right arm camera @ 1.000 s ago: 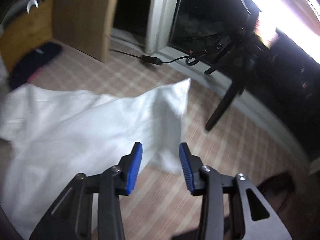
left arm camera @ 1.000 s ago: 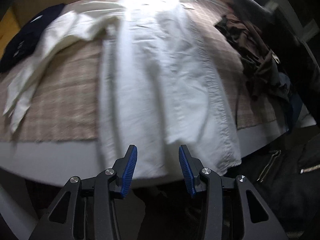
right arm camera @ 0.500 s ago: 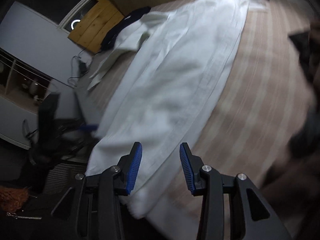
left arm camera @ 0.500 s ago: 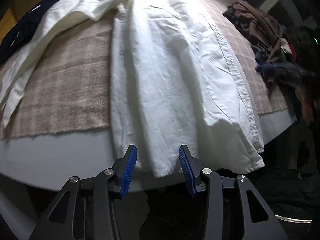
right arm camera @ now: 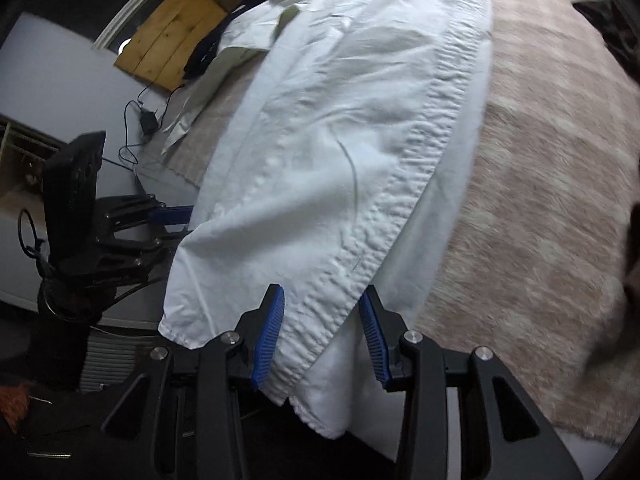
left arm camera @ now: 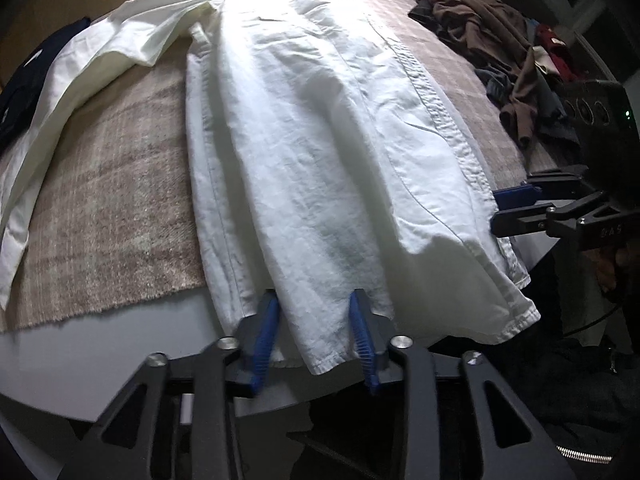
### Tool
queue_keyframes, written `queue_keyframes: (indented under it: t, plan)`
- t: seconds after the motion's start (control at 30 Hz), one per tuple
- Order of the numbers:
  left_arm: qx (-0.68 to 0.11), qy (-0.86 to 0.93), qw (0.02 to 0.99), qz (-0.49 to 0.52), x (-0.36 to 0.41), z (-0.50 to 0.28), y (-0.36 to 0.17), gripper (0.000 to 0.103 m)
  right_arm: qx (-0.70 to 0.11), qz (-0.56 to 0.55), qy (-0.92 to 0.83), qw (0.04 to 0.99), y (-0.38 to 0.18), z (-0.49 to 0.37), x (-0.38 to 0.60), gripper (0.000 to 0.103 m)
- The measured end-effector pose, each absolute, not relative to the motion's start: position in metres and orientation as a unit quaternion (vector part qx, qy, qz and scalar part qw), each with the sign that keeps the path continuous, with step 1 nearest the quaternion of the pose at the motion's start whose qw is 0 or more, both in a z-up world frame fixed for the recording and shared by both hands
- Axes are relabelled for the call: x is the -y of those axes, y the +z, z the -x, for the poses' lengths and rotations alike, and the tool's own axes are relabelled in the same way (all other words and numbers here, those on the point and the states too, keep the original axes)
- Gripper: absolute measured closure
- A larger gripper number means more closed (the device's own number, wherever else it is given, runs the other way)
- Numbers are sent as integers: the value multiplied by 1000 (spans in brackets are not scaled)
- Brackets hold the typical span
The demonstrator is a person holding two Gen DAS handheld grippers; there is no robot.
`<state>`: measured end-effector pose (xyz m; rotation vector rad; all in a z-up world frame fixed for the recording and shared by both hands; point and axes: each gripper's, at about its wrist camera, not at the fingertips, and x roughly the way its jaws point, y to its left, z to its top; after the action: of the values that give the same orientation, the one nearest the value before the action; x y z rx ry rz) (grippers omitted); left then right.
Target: Fold clothes
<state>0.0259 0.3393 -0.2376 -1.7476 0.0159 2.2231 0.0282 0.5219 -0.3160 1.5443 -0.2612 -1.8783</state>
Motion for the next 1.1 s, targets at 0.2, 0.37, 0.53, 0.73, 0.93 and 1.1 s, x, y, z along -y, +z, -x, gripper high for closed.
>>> queue_keyframes:
  t: [0.2, 0.37, 0.53, 0.73, 0.93, 1.1]
  plan:
    - [-1, 784, 167, 598, -328, -28, -233, 100, 127, -578, -725, 351, -295, -31, -530, 100]
    - [2, 788, 169, 592, -315, -29, -228, 102, 91, -567, -751, 326, -263, -36, -544, 100]
    - [-7, 784, 165, 599, -304, -32, -234, 102, 58, -604, -745, 276, -287, -33, -555, 100]
    - [-27, 787, 149, 599, -292, -44, -225, 103, 76, -616, -741, 258, -287, -24, -568, 88]
    - [22, 788, 150, 597, -277, -28, -213, 83, 91, -579, -771, 250, -274, 25, -573, 64]
    - [4, 793, 159, 589, -298, -2, -218, 66, 85, -593, -766, 233, -300, 62, -565, 64]
